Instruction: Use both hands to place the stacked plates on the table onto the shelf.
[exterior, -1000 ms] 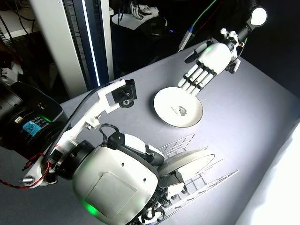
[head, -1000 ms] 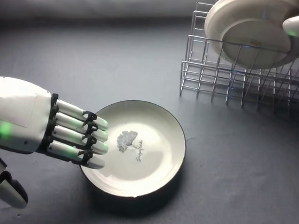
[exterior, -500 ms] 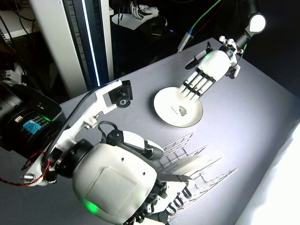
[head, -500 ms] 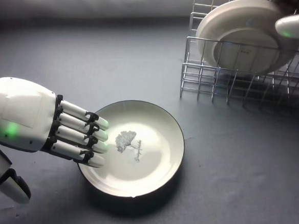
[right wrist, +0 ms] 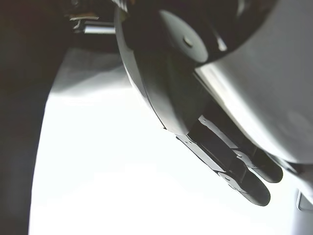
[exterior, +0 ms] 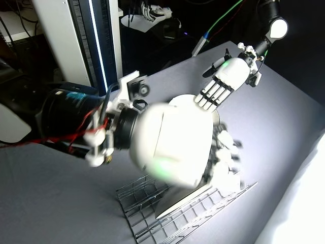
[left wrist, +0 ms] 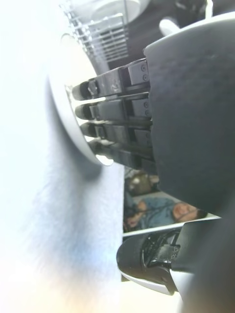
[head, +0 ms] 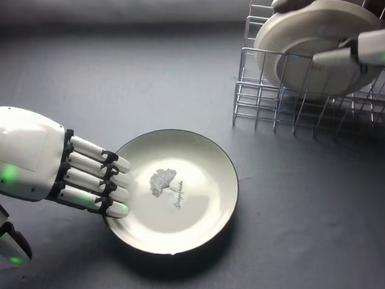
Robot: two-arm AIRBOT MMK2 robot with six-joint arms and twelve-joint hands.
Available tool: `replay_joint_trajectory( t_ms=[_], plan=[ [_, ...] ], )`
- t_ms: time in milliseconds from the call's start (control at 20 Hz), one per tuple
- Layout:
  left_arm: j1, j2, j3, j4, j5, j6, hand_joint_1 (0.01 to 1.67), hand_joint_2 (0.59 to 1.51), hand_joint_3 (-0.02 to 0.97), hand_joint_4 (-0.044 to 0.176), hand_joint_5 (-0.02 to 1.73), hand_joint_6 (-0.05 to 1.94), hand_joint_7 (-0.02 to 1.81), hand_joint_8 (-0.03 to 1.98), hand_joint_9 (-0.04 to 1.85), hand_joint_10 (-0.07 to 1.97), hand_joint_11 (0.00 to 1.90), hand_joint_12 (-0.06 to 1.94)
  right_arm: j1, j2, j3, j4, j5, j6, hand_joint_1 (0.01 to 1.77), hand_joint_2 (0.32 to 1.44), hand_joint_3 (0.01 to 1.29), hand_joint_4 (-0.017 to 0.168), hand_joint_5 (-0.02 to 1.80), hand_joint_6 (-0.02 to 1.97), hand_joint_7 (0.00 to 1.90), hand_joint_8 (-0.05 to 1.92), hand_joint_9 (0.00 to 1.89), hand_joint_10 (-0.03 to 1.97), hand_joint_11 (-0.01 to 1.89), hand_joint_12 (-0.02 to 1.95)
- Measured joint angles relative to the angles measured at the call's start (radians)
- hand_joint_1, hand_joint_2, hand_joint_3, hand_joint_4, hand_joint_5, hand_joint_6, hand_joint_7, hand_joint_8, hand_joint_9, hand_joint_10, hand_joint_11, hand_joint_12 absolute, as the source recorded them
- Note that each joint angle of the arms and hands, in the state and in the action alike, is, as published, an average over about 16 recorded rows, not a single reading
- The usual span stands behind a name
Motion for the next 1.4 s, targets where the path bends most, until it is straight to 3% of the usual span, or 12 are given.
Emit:
replay_joint_trajectory(
  t_ms=[350,850,1100,1400],
  plan=[
    [0.061,-0.007,0.008,-0.037,0.003,0.039,0.02,1.182,0.01,-0.011,-0.01,-0.02,0.01,0.0,0.02,0.0,0.02,0.01,0.008,-0.005,-0.031,-0.372,0.069,-0.01,1.17,1.02,0.01,0.003,0.74,0.02,0.78,0.01,0.75,0.02,0.27,1.14],
    [0.156,0.0,-0.016,-0.121,0.023,0.074,0.02,1.178,0.009,-0.012,-0.01,-0.03,0.0,-0.02,0.01,-0.02,0.02,0.01,-0.011,-0.031,-0.047,-0.686,0.166,-0.037,1.15,1.0,0.01,0.006,0.63,0.02,0.65,0.02,0.61,0.01,0.17,1.12],
    [0.186,0.006,-0.034,-0.153,0.034,0.08,0.02,1.18,0.009,-0.012,-0.01,-0.03,0.0,-0.02,0.01,-0.02,0.02,0.0,-0.03,-0.051,-0.047,-0.777,0.196,-0.051,1.14,0.98,0.01,0.005,0.45,0.02,0.46,0.02,0.42,0.01,0.09,0.92],
    [0.229,0.012,-0.052,-0.206,0.04,0.094,0.02,1.181,0.009,-0.012,-0.01,-0.03,0.0,-0.02,0.0,-0.02,0.02,-0.01,-0.045,-0.068,-0.047,-0.83,0.207,-0.058,1.09,0.94,0.01,0.006,0.2,0.02,0.19,0.02,0.17,0.01,0.02,0.49]
  ],
)
